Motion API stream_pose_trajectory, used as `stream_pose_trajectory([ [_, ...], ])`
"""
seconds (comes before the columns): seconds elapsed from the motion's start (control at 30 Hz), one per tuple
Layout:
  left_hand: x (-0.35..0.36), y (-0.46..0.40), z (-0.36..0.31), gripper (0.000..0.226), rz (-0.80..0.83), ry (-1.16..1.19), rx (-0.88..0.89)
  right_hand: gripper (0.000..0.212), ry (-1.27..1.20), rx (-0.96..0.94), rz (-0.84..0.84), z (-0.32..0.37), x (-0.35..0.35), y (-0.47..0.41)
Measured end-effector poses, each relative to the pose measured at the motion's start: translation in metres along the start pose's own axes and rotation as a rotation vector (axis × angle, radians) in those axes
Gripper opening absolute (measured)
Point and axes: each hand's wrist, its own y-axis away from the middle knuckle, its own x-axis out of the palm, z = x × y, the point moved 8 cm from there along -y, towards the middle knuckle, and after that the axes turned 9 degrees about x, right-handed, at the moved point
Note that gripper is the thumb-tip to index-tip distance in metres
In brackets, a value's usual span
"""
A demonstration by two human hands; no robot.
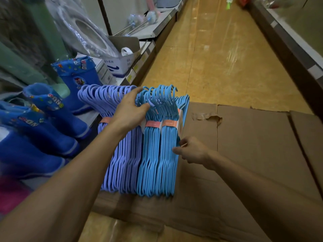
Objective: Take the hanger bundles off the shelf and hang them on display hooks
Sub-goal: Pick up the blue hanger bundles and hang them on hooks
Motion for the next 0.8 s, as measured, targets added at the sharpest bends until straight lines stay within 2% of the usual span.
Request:
stream_pose_trajectory([
  [0.1,0.004,-0.001,0.005,0.060,0.004,0.039,-0.020,0.019,-0.106,0.019,0.065,-0.007,0.012,-0.012],
  [0.2,0.004,-0.005,0.006,0.055,-0.046,0.150,-0.057,0.010,-0.267,0.042,0.079,-0.010,0.023,-0.023],
  [0.3,0.003,-0.005,0.005,0.051,-0.045,0.164,-0.055,0.026,-0.454,0.086,0.077,-0.016,0.036,-0.034],
  [0.4,0.003,-0.004,0.005,0.051,-0.009,0.128,-0.047,0.024,-0.577,0.102,0.080,-0.021,0.047,-0.041],
  [0.57,0.005,-0.003,0.001,0.048,0.038,0.127,-0.047,0.034,-0.836,0.119,0.149,-0.023,0.060,-0.050],
  [0.8,0.006,-0.003,-0.004,0.044,0.043,0.136,-0.049,0.039,-0.985,0.115,0.215,-0.023,0.070,-0.059],
])
